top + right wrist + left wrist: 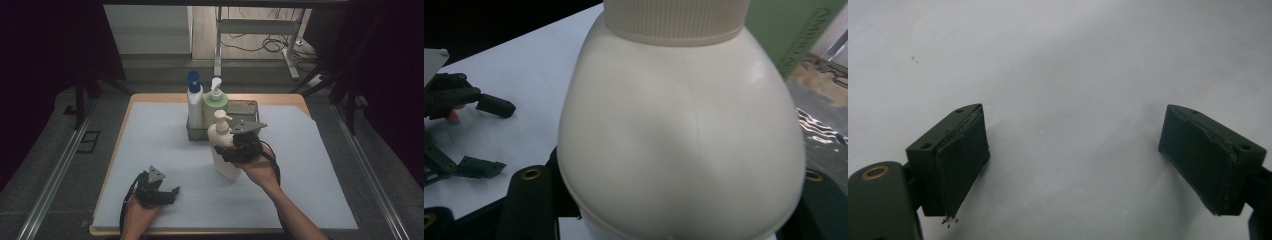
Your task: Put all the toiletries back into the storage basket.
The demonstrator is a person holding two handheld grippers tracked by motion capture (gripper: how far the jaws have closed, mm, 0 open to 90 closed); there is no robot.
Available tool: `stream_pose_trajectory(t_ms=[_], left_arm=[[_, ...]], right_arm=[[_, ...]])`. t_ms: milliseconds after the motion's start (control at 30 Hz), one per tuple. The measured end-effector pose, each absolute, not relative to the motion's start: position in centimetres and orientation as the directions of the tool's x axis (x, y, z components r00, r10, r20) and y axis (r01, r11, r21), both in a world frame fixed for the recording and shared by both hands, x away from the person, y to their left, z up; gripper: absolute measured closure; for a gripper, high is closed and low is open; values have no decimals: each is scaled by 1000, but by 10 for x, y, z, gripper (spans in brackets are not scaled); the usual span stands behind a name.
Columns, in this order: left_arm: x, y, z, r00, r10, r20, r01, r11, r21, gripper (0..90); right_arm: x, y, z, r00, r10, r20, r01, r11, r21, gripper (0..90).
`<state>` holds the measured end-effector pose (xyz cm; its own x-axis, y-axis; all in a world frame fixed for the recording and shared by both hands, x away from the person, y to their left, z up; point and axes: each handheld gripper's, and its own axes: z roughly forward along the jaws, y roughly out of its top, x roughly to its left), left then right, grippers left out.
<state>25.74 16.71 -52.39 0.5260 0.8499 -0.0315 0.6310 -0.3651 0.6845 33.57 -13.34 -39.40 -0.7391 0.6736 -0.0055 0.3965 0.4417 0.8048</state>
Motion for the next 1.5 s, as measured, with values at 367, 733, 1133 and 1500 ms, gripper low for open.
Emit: stream_pose_trajectory(t_ms=[367, 733, 1133, 1500], left_arm=[[257, 167, -524, 526, 850, -31, 632, -366, 684, 122], [257, 167, -524, 525, 850, -32, 632, -364, 684, 122], [257, 167, -524, 525, 850, -33, 631, -363, 685, 122], [258, 167, -524, 525, 850, -33, 632, -364, 684, 122]], right_arm=[[339, -161, -386, -705, 709, 11, 425, 411, 806, 371], [344, -188, -367, -666, 746, 13, 437, 377, 817, 371], [357, -196, -350, -644, 765, 11, 436, 355, 827, 372], [370, -195, -331, -626, 779, 21, 434, 326, 840, 373]])
